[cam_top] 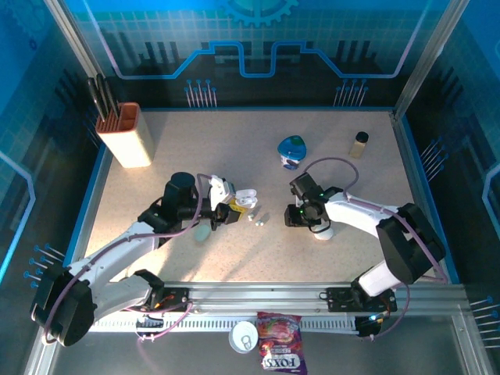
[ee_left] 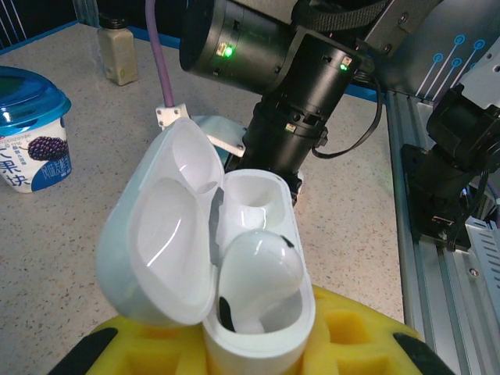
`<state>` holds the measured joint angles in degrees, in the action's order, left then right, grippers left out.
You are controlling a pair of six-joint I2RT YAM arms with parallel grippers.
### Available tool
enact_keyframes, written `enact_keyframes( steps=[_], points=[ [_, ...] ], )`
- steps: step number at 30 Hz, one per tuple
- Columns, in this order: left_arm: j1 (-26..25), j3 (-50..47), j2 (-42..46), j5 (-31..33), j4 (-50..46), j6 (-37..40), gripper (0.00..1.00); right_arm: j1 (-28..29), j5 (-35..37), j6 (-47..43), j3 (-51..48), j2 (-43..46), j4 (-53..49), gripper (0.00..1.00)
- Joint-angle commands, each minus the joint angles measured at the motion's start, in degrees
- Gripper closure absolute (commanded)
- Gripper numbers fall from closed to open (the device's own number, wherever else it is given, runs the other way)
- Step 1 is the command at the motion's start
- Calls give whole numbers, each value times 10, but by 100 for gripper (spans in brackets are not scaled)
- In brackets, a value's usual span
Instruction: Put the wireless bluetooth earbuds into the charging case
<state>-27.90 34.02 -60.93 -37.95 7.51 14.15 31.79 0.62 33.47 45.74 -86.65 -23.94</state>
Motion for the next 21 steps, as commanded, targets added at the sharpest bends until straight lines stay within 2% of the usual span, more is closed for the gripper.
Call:
enact_keyframes(
  steps=[1,8,15,21],
  points=[
    [0,22,-2,-19,-7,14,93,-10,-11,3,-10,16,29,60],
    [0,23,-1,-20,-10,15,93,-31,-73,-2,1,-8,70,58],
    [0,23,1,-20,-15,18,93,-31,-86,-15,40,-65,33,66],
    [0,23,1,-20,-14,20,93,-31,-92,-6,38,-71,24,74]
  ],
)
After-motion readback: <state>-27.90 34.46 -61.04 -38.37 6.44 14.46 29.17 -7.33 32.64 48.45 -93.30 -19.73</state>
